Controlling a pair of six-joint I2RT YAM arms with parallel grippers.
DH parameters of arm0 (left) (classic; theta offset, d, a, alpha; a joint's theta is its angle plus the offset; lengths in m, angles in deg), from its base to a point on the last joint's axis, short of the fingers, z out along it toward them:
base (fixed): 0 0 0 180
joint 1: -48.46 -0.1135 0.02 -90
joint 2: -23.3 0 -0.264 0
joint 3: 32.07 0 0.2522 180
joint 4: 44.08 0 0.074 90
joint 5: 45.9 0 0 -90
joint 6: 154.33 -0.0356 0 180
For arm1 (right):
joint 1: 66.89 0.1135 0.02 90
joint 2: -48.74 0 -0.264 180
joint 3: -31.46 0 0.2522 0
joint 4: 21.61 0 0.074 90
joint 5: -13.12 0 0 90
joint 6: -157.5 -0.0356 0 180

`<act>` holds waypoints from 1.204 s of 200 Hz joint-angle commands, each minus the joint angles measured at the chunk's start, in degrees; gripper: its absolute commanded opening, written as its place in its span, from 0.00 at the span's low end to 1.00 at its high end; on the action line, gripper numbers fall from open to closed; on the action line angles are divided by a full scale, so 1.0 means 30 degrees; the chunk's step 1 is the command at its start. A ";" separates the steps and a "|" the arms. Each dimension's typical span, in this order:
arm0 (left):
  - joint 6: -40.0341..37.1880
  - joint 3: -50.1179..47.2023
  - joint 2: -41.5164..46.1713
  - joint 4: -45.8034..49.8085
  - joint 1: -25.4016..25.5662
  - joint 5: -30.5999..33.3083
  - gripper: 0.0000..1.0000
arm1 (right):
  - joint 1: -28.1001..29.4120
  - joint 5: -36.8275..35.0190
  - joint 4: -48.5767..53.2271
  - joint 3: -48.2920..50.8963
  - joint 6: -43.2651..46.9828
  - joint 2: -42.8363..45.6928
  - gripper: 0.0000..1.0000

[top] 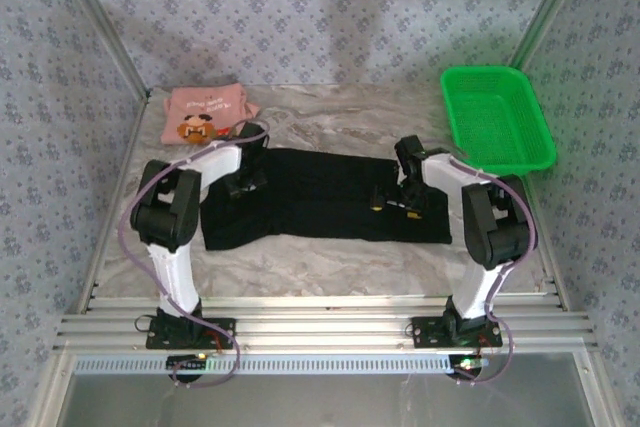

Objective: Fold and stack the t-shirts

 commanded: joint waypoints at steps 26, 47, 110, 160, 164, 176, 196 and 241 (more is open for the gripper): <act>-0.3184 0.6088 -0.5140 0.1322 0.0437 0.0227 0.54 | 0.0272 -0.0727 0.2582 0.3185 -0.1548 0.1550 0.94; -0.4805 0.9640 -0.7267 0.1917 0.0635 0.0029 0.55 | 0.0308 -0.1576 0.3228 0.3837 -0.1713 0.2313 0.94; -0.8485 1.5455 -0.8401 0.1995 0.0977 -0.2816 0.62 | 0.0275 -0.5015 0.5345 0.2207 -0.1996 0.1904 0.95; -0.5600 1.3711 -0.3610 0.3790 0.0316 -0.3754 0.67 | 0.0386 -0.4368 0.5181 0.0990 -0.1796 0.2573 0.95; -0.5196 1.3084 -0.3154 0.3798 0.0233 -0.3887 0.67 | 0.0420 -0.4265 0.5155 0.0870 -0.1725 0.2668 0.95; -0.3915 1.0668 -0.1749 0.3341 -0.0053 -0.4607 0.67 | 0.0421 -0.3716 0.4909 0.0469 -0.1363 0.3061 0.96; -0.1847 0.6445 0.0311 0.2132 -0.0642 -0.4822 0.67 | 0.0382 -0.2449 0.4096 0.0172 -0.0790 0.4131 0.99; 0.0863 0.2243 0.1111 -0.0529 -0.1169 -0.5238 0.62 | 0.0212 0.0474 0.2011 -0.0320 0.0716 0.5046 1.00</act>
